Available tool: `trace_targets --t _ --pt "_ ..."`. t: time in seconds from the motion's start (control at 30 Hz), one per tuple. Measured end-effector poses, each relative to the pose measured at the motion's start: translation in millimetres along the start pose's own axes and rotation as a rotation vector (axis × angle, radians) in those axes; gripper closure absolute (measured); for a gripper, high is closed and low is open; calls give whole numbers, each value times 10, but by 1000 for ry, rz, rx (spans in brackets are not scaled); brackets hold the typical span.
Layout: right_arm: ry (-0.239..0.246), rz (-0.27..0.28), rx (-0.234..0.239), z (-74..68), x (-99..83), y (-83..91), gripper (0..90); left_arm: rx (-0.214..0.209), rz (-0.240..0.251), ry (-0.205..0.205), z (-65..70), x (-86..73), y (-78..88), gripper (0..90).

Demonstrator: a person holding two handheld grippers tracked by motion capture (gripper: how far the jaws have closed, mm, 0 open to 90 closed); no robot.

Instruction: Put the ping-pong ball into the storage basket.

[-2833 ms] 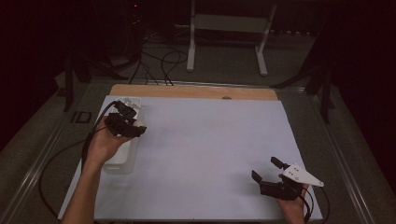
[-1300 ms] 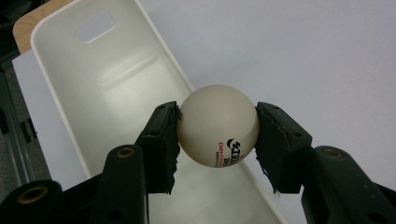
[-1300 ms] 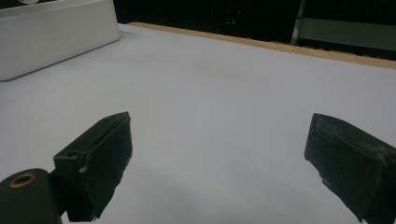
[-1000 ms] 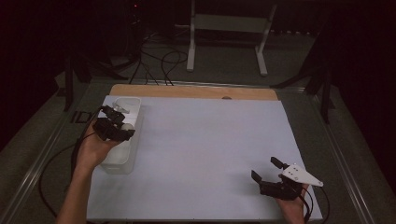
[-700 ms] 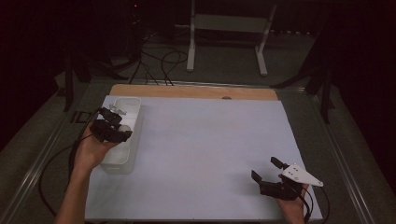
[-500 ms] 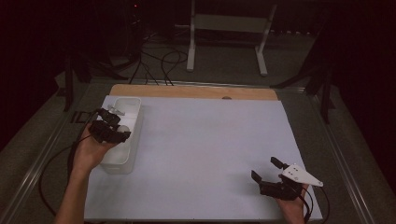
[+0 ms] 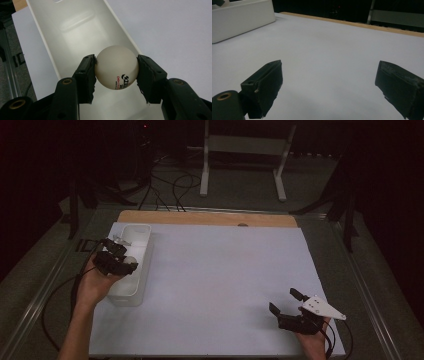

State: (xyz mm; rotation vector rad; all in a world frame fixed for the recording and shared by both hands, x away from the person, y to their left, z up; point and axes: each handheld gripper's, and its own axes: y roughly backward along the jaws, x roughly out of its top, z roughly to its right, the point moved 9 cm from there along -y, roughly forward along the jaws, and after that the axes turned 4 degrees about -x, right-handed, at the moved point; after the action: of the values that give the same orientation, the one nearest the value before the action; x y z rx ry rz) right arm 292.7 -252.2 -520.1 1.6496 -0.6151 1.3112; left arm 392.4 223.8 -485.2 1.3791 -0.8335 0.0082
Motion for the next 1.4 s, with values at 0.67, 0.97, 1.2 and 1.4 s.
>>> trace_targets --t 0.67,0.97,1.2,1.4 --pt "2 -1 1 -3 -2 -7 71 -2 -5 13 -22 -61 -15 510" --pt "-1 -1 1 -3 -2 -8 71 39 17 71 -77 -30 9 22" --pt "1 -1 0 -3 -2 -6 71 41 32 77 -79 -27 10 6" --pt "-1 0 -2 1 0 -2 71 39 35 71 -61 -40 -7 6"
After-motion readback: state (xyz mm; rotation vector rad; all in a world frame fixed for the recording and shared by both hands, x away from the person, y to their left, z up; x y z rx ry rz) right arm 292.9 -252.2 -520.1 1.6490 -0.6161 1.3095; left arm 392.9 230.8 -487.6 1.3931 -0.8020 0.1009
